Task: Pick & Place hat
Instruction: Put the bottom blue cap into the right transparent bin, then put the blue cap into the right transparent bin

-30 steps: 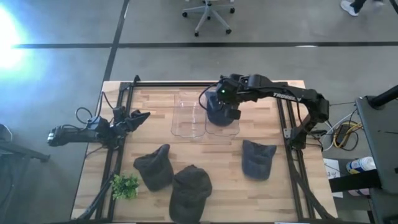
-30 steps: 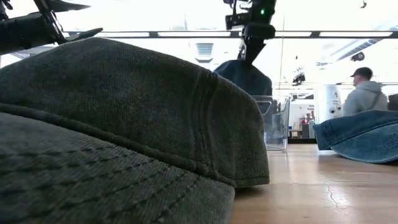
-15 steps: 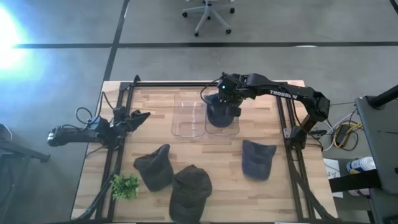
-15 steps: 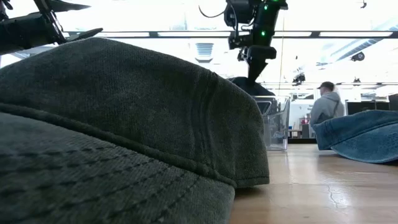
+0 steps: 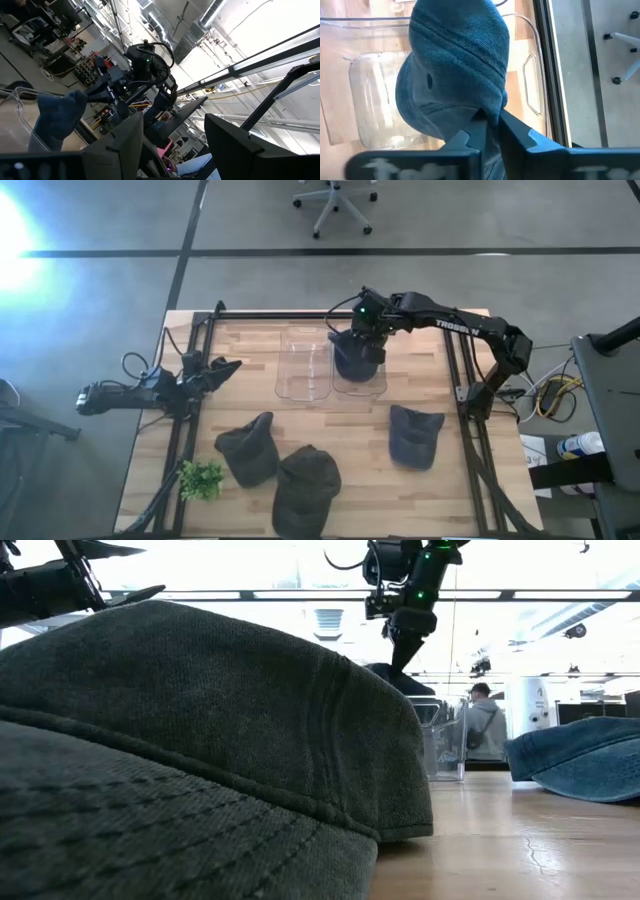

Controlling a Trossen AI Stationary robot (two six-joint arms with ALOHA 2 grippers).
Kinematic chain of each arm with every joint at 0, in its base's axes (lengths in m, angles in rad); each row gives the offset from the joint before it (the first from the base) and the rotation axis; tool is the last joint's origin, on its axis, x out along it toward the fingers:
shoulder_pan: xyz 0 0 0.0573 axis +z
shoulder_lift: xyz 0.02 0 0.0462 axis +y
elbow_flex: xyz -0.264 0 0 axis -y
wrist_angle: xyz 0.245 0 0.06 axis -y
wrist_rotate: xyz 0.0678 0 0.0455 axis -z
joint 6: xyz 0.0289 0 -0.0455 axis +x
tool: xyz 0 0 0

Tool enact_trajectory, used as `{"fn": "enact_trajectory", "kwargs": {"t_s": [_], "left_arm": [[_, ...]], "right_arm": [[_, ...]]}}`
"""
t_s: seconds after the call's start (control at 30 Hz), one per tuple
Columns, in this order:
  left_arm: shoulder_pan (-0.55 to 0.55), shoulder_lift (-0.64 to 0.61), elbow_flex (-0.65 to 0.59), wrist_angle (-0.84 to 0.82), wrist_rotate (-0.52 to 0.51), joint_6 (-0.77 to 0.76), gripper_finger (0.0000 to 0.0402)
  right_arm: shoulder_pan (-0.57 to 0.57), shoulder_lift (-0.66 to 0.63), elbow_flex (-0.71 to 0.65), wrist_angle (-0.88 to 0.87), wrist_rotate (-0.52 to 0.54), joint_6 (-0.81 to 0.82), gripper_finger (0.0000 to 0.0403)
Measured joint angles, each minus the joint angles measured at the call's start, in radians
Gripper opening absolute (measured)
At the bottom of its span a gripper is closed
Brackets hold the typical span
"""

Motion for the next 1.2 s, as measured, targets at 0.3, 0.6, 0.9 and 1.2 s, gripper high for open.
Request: {"fn": "enact_trajectory", "kwargs": {"t_s": [0.3, 0.6, 0.9, 1.2], "left_arm": [[0.000, 0.000, 0.000, 0.000, 0.000, 0.000, 0.0204], [0.000, 0.000, 0.000, 0.000, 0.000, -0.008, 0.0204], [0.000, 0.000, 0.000, 0.000, 0.000, -0.020, 0.0204], [0.000, 0.000, 0.000, 0.000, -0.001, -0.019, 0.0204]], "right_arm": [[0.000, 0.000, 0.015, 0.003, 0.036, -0.011, 0.0148], [0.000, -0.007, 0.178, -0.119, 0.111, -0.041, 0.0197], [0.056, -0.026, 0.460, -0.574, 0.039, 0.206, 0.0187], [0.238, -0.237, 0.338, -0.575, -0.149, 0.465, 0.0167]]}}
